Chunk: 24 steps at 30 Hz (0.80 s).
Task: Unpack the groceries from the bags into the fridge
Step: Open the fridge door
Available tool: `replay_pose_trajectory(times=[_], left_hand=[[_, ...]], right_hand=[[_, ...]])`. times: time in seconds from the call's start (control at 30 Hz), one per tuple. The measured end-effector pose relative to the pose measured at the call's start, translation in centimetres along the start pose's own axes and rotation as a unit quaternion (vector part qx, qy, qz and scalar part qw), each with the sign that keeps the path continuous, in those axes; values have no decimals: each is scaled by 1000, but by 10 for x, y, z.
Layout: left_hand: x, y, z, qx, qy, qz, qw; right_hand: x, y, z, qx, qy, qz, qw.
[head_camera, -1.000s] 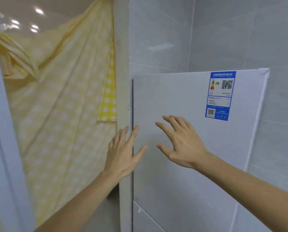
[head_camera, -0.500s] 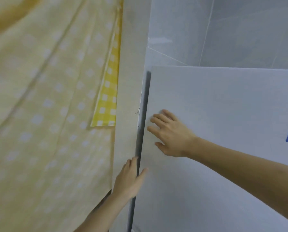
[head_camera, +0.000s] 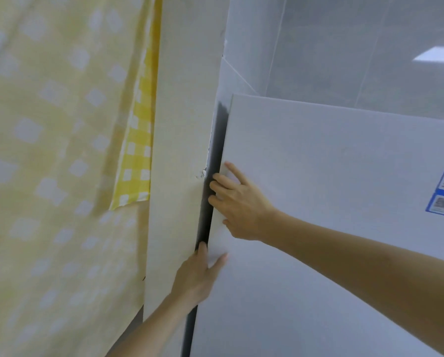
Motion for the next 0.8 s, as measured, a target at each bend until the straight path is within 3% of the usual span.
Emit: replay_pose_trajectory(times=[0.13,0.33,0.47,0.63,0.8], left_hand=[[7,10,-11,-11,21,-8,1000],[5,75,-47,61,-27,89,994],[15,145,-70,129,-91,147,976],[68,251,-103,212,-106,243,941],[127,343,-113,193,-46,308,930]], right_hand=[[-7,-3,-15,9,9,18,1000],[-34,29,-83,179,-85,15,980],[-52,80,-141,219,-130,31,967],[-68,160,-212,232,-188,107,948],[-55,243,-277,272,-279,226,893]])
Point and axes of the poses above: each hand's wrist, its own y-axis away from the middle knuckle, its own z-axis out of the palm, x = y × z, the point moved 9 cm from there along -y, towards the middle knuckle, and after that the axes turned 5 degrees about x, right-handed, at the moved point
